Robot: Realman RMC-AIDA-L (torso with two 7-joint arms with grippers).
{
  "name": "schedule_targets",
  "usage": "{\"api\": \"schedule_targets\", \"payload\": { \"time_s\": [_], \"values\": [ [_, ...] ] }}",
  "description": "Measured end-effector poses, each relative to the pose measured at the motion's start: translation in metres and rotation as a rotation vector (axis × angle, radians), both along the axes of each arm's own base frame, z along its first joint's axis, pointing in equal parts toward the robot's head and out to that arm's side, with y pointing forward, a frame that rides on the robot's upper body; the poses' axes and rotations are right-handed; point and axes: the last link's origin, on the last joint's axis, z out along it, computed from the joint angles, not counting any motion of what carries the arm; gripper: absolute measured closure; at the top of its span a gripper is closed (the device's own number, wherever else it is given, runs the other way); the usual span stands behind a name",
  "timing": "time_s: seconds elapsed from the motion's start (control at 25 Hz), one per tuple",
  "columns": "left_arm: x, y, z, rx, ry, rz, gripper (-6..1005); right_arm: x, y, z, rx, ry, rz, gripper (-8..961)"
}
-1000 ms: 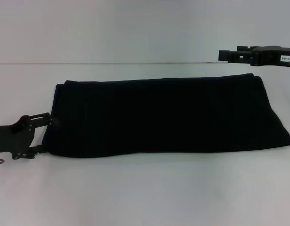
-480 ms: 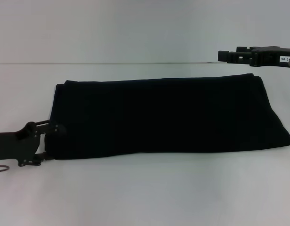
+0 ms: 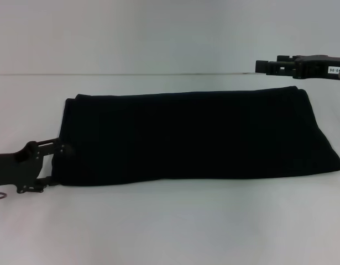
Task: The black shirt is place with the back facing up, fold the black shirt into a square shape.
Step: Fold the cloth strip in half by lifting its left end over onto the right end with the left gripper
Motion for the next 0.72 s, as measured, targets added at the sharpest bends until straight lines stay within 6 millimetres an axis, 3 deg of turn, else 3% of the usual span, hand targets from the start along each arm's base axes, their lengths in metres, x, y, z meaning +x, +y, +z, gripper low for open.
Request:
{"api": "schedule_targets", "payload": {
  "time_s": [0.72],
  "values": [
    [0.0010,0.0011,0.0020,-0.011,0.016,-0.013,78,-0.0010,0.0006,0.0006,0.000,0.001,0.002,34]
  ]
}}
